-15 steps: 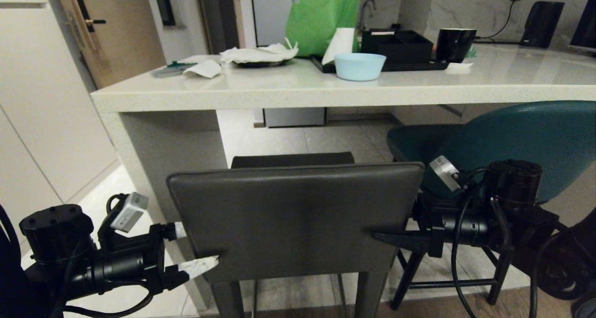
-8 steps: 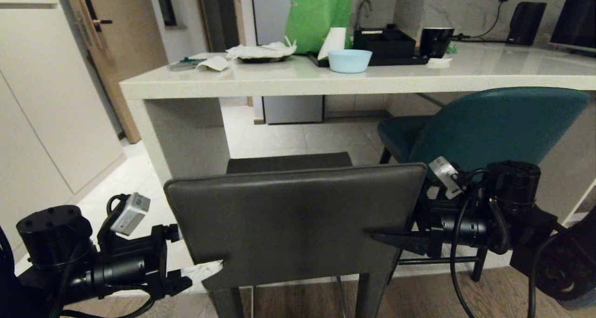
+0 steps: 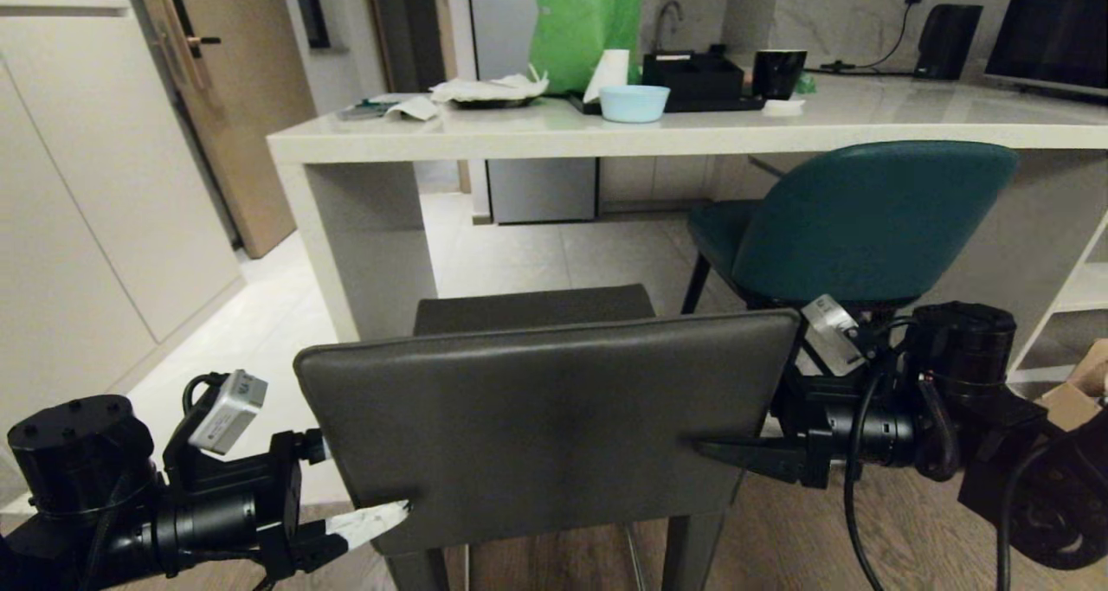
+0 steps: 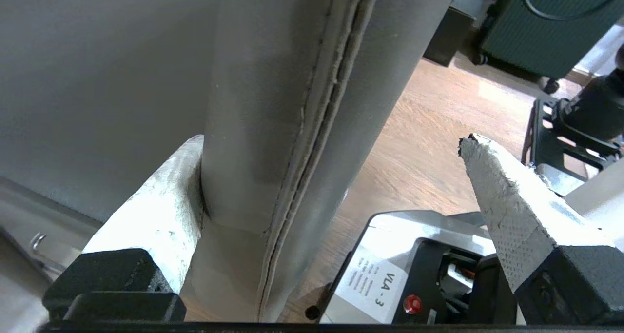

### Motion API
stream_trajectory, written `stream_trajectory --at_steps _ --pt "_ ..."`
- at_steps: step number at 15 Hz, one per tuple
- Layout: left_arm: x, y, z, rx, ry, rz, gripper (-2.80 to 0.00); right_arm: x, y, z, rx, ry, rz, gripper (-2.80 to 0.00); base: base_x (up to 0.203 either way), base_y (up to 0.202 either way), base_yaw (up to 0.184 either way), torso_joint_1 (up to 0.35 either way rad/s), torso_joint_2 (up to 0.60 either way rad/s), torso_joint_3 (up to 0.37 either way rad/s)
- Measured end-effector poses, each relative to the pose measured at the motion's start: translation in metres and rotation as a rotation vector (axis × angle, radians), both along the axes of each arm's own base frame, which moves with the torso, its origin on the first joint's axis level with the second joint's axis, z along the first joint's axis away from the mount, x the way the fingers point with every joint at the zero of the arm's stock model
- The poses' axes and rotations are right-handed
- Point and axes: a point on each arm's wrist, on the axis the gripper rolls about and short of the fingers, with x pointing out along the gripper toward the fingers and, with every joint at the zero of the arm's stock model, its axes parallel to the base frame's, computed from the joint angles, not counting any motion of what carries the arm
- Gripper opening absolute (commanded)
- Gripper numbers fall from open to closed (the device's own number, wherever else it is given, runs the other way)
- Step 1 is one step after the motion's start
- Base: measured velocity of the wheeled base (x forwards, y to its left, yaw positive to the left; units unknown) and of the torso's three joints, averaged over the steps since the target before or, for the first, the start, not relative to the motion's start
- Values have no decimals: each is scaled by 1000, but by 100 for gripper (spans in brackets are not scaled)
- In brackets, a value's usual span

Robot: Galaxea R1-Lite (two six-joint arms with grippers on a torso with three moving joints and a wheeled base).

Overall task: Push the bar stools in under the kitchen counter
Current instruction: Pull the gray chair out from under the dining table

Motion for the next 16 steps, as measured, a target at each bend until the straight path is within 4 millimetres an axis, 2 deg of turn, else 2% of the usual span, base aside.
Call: stream_trajectory --at_steps 4,10,13,16 --pt "-1 -1 0 8 -1 34 0 -2 -1 2 4 0 -1 0 -164 0 -2 -1 4 2" --pt "3 -1 5 14 -25 101 0 -4 -4 9 10 -18 -13 0 0 0 0 0 0 0" --pt "7 14 6 17 -32 180 0 -5 -21 13 13 -32 -69 0 0 0 0 0 0 0" --pt "3 29 5 11 -23 204 0 -18 -43 10 11 -8 -116 0 0 0 0 0 0 0"
